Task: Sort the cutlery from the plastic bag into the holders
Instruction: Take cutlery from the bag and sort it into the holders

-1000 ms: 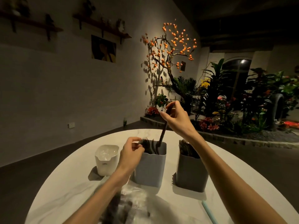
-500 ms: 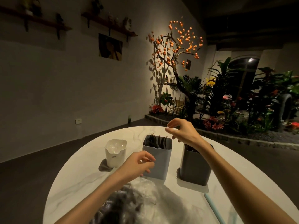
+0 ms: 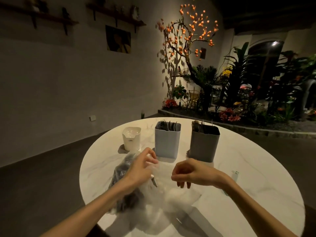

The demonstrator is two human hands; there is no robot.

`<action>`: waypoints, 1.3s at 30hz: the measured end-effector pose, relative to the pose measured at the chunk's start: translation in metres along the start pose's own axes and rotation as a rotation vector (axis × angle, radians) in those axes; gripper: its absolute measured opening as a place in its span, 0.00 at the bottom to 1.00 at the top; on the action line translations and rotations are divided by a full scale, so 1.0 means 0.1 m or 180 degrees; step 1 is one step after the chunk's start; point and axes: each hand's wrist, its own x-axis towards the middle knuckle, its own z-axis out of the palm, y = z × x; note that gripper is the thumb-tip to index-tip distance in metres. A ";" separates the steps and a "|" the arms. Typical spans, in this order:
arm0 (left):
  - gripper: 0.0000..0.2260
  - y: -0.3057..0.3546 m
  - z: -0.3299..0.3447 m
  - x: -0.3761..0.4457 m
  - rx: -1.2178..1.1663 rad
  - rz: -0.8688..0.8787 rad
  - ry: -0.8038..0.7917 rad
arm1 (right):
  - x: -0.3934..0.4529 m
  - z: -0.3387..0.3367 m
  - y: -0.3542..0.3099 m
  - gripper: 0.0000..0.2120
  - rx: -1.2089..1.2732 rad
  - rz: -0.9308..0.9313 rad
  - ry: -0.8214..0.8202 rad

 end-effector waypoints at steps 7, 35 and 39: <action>0.11 0.10 -0.44 -0.21 0.2200 0.0379 0.0145 | 0.27 0.43 -0.06 0.15 -0.0735 -0.0253 0.0146; 0.47 -0.61 -0.70 -0.12 0.2509 -0.0293 0.0739 | 1.37 1.08 -0.52 0.12 -0.1516 0.0247 0.1341; 0.50 -0.87 -0.73 -0.03 0.1891 -0.0751 0.0292 | 1.49 1.24 -0.63 0.26 -0.1277 0.0463 0.1108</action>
